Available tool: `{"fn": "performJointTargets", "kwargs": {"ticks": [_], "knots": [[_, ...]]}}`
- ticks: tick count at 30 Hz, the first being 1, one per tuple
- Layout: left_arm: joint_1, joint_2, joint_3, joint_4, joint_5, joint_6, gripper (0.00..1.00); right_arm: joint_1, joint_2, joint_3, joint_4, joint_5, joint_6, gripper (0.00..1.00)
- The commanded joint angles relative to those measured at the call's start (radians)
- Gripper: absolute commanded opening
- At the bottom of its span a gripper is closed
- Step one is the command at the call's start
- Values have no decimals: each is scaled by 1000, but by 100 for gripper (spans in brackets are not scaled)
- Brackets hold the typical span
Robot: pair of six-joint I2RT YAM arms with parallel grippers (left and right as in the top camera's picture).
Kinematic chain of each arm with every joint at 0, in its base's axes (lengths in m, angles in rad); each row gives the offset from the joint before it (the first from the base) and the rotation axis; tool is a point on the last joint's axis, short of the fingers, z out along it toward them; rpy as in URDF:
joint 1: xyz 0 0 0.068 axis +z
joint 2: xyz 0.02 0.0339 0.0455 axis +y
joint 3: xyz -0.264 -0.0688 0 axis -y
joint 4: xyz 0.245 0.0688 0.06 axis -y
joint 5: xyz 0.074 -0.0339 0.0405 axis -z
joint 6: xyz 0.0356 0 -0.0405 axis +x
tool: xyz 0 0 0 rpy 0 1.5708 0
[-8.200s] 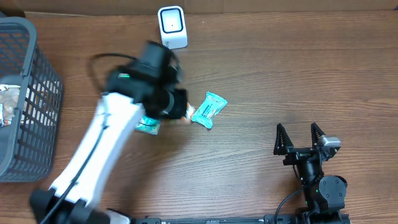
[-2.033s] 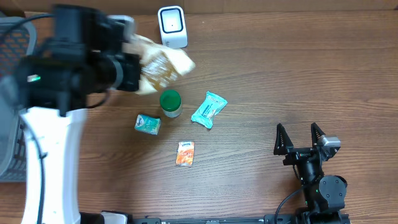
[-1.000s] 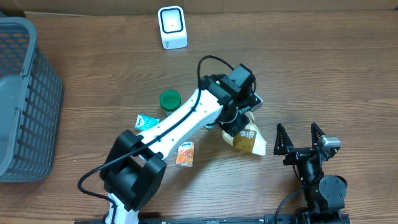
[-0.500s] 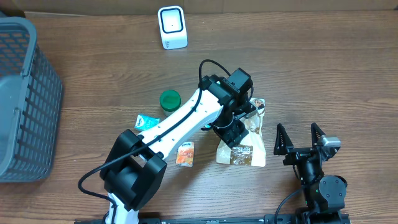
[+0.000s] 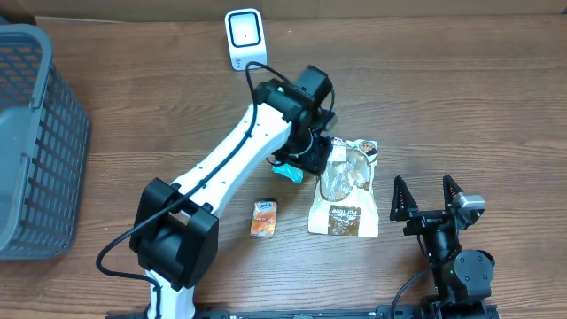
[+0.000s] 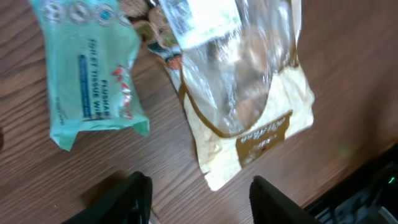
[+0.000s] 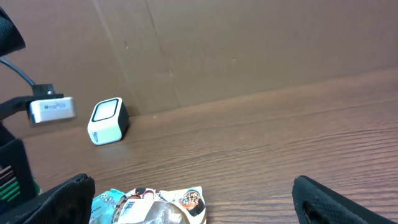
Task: Scan the item barcode
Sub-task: 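Lift the bread bag out and carry it toward the scanner, then move the right gripper to the bread bag and grasp its top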
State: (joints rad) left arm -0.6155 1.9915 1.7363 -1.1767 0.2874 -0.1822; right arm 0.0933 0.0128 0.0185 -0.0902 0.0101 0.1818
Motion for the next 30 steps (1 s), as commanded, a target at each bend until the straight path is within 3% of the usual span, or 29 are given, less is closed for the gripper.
{"fn": "performJointTargets", "kwargs": {"ticks": [1, 4, 6, 12, 16, 20, 24, 30], "knots": [[0, -17, 9, 17, 22, -88, 51, 3, -10, -10, 6, 3, -8, 100], [0, -17, 9, 36, 17, -88, 49, 3, -10, -10, 6, 3, -8, 100], [0, -17, 9, 43, 17, -88, 41, 3, -10, -10, 6, 3, -8, 100], [0, -17, -24, 55, 18, -148, 4, 3, -10, -10, 7, 3, -8, 100], [0, -17, -106, 130, 113, -200, 4, 3, -10, -10, 6, -15, -2, 100], [1, -17, -204, 262, 239, -213, 5, 3, -10, -10, 13, -66, 92, 100], [7, -17, -309, 388, 273, -275, 5, 2, -9, 8, 11, -208, 137, 100], [13, -17, -411, 535, 270, -380, 4, 1, 63, 147, -80, -226, 152, 100]]}}
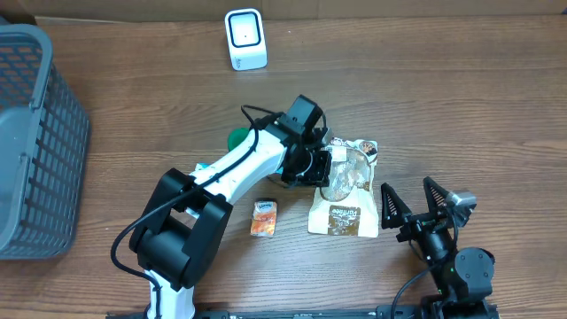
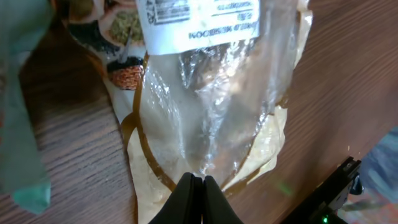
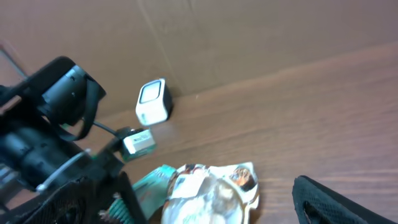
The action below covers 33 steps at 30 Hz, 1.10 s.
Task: Scan the item barcode
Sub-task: 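Move the right gripper to the bread bag and grasp its top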
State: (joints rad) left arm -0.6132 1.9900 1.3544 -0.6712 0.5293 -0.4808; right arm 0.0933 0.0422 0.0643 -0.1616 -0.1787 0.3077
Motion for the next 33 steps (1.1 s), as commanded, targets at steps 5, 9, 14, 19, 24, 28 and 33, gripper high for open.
{"fn": "performJointTargets", "kwargs": {"ticks": [5, 9, 14, 19, 24, 28, 33], "knots": [[11, -15, -60, 84, -18, -162, 4, 1, 220, 305, -114, -73, 25, 100], [11, -15, -60, 65, -100, -218, 4, 1, 423, 506, -235, -127, -6, 100], [11, -10, -65, 66, -125, -241, 4, 1, 663, 746, -438, -160, -28, 100], [9, 31, -65, 138, -117, -276, 4, 0, 861, 895, -596, -155, -28, 100], [-5, 60, -65, 189, -126, -293, 4, -19, 976, 913, -605, -156, -27, 100], [-15, 80, -65, 188, -140, -314, 5, -115, 1024, 913, -624, -206, -17, 100], [-14, 135, -65, 195, -108, -366, 5, -338, 1071, 913, -644, -429, -150, 82]]}}
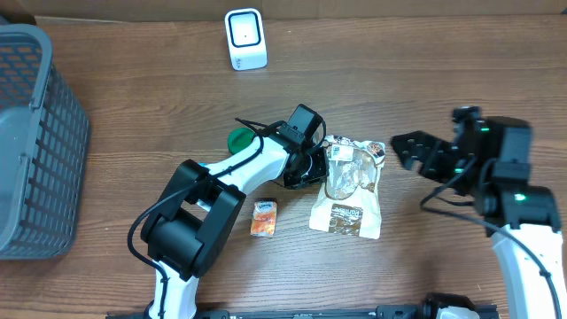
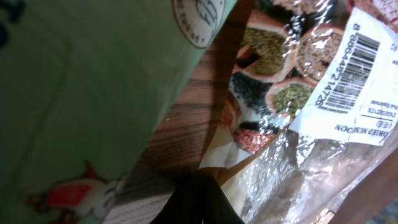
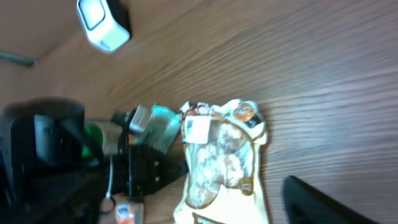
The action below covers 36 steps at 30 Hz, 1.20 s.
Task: Scan the item barcode
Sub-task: 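Move the right gripper to the bread bag and grasp its top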
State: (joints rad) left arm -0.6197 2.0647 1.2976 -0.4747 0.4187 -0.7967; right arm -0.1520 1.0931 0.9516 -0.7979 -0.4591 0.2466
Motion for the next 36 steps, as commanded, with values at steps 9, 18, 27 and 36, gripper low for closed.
{"fn": "performJointTargets", "kwargs": {"ticks": [9, 18, 27, 36], "knots": [[2, 77, -8, 24, 42, -49, 4, -230, 337, 24, -126, -264, -342, 71], [2, 77, -8, 28, 42, -49, 5, -229, 668, 23, -128, -373, -553, 68], [2, 77, -8, 35, 44, -49, 4, -226, 840, 1, -50, -410, -592, 70], [2, 77, -8, 35, 46, -49, 4, -92, 860, -63, 84, -439, -525, 74]]}}
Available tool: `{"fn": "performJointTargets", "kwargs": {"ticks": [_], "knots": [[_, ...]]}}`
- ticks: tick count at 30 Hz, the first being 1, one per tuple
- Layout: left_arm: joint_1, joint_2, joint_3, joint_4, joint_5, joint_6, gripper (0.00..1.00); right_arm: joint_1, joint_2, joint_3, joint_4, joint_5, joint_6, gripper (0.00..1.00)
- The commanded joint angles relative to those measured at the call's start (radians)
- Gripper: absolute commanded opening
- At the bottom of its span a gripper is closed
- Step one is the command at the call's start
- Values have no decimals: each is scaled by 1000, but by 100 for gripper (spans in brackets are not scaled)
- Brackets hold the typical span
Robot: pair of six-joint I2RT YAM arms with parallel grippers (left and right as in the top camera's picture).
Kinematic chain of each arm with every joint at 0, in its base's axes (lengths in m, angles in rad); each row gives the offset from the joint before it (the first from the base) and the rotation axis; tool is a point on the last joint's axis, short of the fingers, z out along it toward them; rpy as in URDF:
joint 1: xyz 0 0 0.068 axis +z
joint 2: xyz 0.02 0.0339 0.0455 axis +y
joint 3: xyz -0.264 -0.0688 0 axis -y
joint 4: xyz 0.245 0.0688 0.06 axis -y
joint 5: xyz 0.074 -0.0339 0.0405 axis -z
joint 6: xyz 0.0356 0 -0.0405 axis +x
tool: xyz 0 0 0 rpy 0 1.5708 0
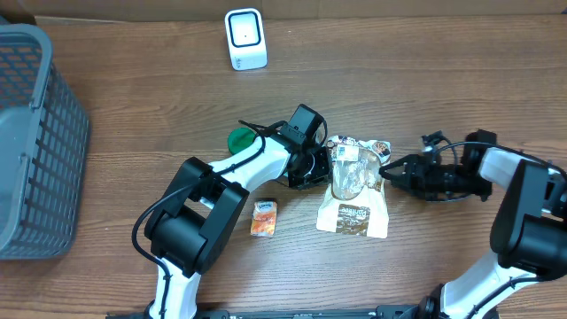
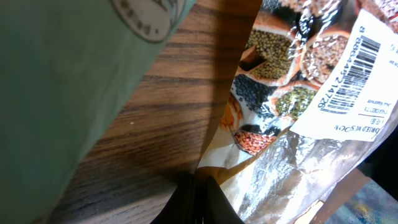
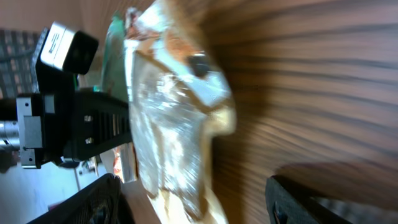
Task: Scan the item barcode
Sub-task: 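Move the right gripper to the bread bag and grasp its top, then release the bag with the left gripper and retract the left arm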
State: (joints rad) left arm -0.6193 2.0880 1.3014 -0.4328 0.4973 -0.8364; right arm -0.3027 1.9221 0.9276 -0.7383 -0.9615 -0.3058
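A clear-windowed bag of dried beans (image 1: 355,197) lies mid-table. Its white barcode label (image 2: 346,84) faces up near the top end. My left gripper (image 1: 317,168) is shut, with its fingertips (image 2: 199,202) low on the wood against the bag's left edge (image 2: 292,155). My right gripper (image 1: 387,170) lies low at the bag's right edge, open, and the bag (image 3: 168,124) sits ahead between its fingers (image 3: 109,199). The white scanner (image 1: 245,38) stands at the far edge.
A green tissue pack (image 1: 236,139) lies under the left arm, filling the left of the left wrist view (image 2: 74,74). A small orange packet (image 1: 263,216) sits near the front. A grey basket (image 1: 35,142) stands at the left edge.
My right arm was raised out to the right and is now down at table level, open at the bag's right edge. The bag sits slightly further right. The left gripper stays shut at its left edge.
First my left gripper hung open above the tissue pack and bag, with the right arm parked at the front. Then the left was shut over the bag. Later it was at the bag's left edge, with the right arm lifted to the right. Now both flank the bag.
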Motion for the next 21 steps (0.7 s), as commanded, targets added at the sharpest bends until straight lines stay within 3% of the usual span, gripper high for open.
{"fn": "performJointTargets", "kwargs": {"ticks": [1, 7, 9, 11, 12, 21], "knots": [[2, 53, -12, -7, -32, -10, 4, 85, 31, -47, 37, 63, 34, 73], [2, 54, -12, -8, -32, -10, 4, 193, 31, -107, 172, 69, 135, 59], [2, 53, -12, -7, -32, -10, 5, 206, 31, -122, 212, 69, 178, 47], [2, 54, -12, -7, -32, -10, 5, 206, 31, -122, 211, 63, 180, 22], [2, 53, -12, -7, -32, -9, 4, 205, 31, -122, 211, 58, 180, 15], [2, 53, -12, -3, -30, -10, 4, 183, 30, -105, 205, 38, 232, 4]]}}
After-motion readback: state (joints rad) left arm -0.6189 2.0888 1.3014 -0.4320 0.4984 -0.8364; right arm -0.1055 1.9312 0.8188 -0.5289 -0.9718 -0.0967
